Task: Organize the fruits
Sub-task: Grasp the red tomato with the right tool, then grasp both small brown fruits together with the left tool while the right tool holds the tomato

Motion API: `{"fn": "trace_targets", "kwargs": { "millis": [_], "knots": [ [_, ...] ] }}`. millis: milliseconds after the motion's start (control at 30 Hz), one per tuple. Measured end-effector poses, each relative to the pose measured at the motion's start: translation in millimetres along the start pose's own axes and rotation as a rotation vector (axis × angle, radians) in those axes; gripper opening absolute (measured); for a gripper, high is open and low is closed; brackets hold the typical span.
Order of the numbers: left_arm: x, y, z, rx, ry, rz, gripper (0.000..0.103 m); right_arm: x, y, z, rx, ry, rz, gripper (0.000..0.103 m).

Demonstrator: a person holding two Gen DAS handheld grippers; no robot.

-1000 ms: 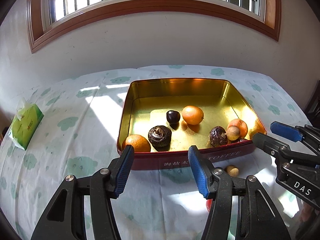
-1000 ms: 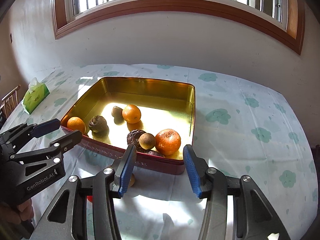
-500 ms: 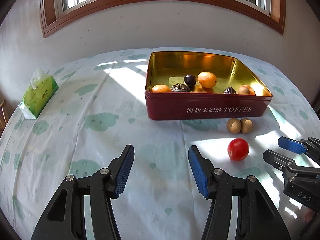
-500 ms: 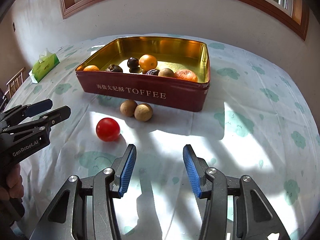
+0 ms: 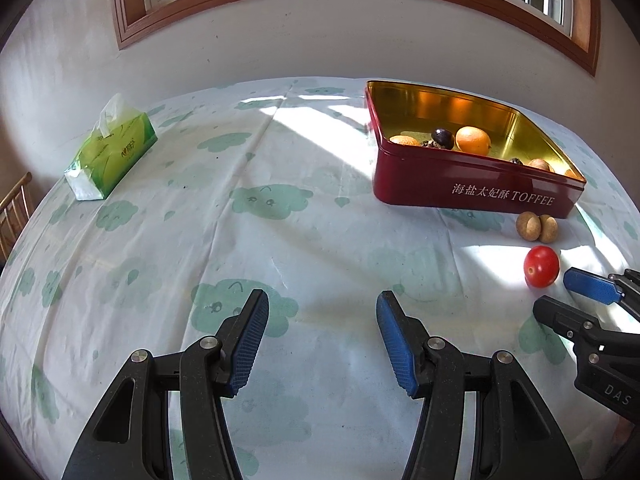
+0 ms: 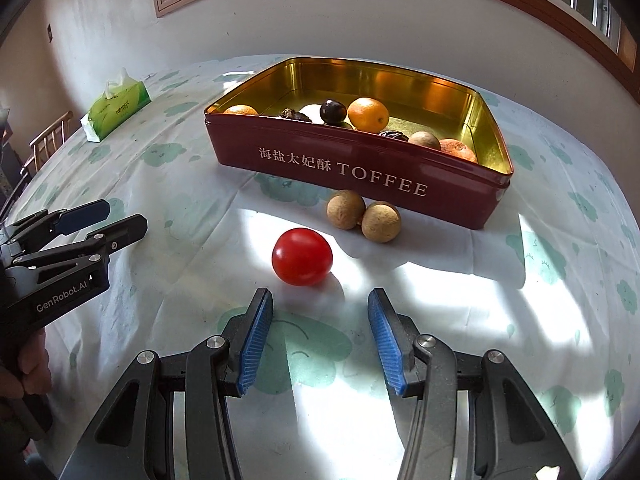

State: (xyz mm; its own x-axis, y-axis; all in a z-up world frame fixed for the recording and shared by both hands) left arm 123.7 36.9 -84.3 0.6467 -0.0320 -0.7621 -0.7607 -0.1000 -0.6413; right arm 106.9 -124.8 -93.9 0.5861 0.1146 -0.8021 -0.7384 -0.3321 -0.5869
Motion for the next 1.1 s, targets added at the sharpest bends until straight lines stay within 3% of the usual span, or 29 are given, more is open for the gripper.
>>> {"fn": "trace_targets", "kwargs": {
  "millis": [233,533,900,1100],
  "knots": [
    [3,0,4,-0.004,-0.005,0.002,0.057,9,-12,6,-0.024,0.009,-0.019,0.048],
    [6,2,5,-0.005,-0.01,0.014,0.058,11,-17,6,-0.024,0.023,-0.044,0.03],
    [4,7,-19,0.032,0.02,0.02,0.058,7,-9,1,-0.008,0.029,-0.043,0.029],
    [5,9,-41,0.05,0.051,0.028,0.058,-2,6,-24,0.042,0.051,-0.034,0.029]
  ]
}}
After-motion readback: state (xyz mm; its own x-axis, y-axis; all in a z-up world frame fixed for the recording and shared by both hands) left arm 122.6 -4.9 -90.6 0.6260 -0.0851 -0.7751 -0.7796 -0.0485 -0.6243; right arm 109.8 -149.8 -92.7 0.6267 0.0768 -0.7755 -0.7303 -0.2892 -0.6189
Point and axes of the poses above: each gripper's, at about its wrist camera, not at the fingertips, and x roughly the way its jaws point, z to its left, y to its underside, the point moved 6 cm from there along x, roughly the way its jaws point, and after that the axes turned 10 degrees about -x, right-handed, at the moved point
